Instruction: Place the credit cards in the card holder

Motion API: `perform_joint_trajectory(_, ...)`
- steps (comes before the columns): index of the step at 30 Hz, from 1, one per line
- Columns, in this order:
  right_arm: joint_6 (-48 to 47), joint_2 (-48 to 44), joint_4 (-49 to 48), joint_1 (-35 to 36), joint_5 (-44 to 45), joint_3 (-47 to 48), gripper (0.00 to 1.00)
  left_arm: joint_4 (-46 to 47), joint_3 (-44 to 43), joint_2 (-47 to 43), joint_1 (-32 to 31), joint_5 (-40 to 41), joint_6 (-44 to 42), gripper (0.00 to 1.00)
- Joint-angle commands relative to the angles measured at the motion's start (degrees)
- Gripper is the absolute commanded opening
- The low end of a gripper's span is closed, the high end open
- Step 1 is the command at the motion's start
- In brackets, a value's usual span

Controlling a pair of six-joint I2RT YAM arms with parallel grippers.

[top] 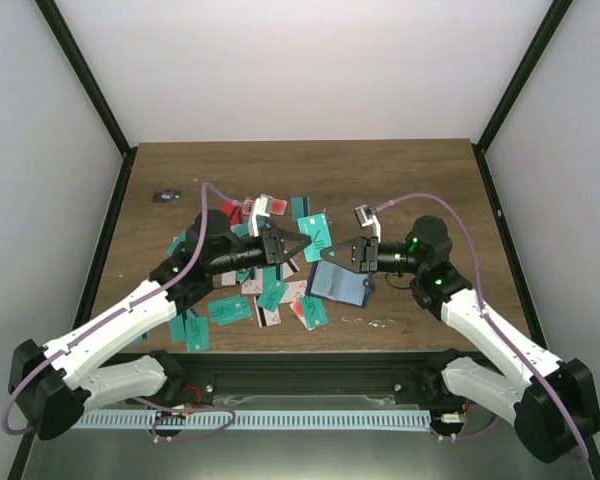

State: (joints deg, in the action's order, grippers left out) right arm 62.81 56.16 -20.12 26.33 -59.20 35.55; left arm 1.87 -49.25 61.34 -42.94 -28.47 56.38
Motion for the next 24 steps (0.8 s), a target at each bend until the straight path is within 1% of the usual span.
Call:
perform_joint_trajectory(1,1.1,-1.3,-2.5,-0.6,-1.6,-0.8,0.01,3.2,0.4,0.7,-1.1,1.1,0.1,0.08)
perform_joint_trajectory(2,1.1,-1.4,-2.3,-0.7,-1.5,-0.9,0.01,3.1,0.2,0.6,-1.2,1.4,0.1,0.05)
perform_joint_trajectory(3,0.9,-1.5,-1.8,-0.6,-1.5,-0.9,0.04,3.1,0.2,0.5,-1.4,1.8,0.1,0.04)
perform_joint_trajectory(5,-0.4,-1.6,1.2,-0.7,-1.1,-0.2,0.19,2.8,0.2,0.3,-1.7,2.4,0.1,0.04)
perform_joint_trajectory(7,-4.0,-1.8,7.5,-0.6,0.3,1.6,0.32,1.8,0.2,0.2,-1.7,2.8,0.1,0.04)
perform_joint_trajectory(9,-9.0,-2.2,14.8,-0.6,3.1,3.8,0.39,-0.5,-0.5,0.1,-1.8,3.3,-1.0,0.04)
perform_joint_trajectory(12,-15.2,-2.9,24.2,-0.6,7.7,6.4,0.50,-5.5,-2.2,0.2,-1.7,4.0,-3.2,0.04)
perform_joint_trajectory(13,-16.3,-3.0,26.8,-0.7,9.4,6.9,0.53,-7.4,-2.7,0.2,-1.7,4.2,-3.7,0.04)
perform_joint_trajectory(16,-18.2,-3.5,35.8,-0.7,16.9,8.0,0.59,-12.7,-4.2,0.1,-1.8,4.7,-4.7,0.04)
perform_joint_trajectory(21,-22.2,-2.6,51.7,-0.7,31.2,9.1,0.64,-17.6,-3.0,-1.0,-2.0,7.1,-5.6,0.04)
perform_joint_trajectory(24,-23.8,-2.1,55.6,-0.7,35.9,9.5,0.66,-18.6,-2.3,1.1,-2.1,6.9,-6.0,0.04)
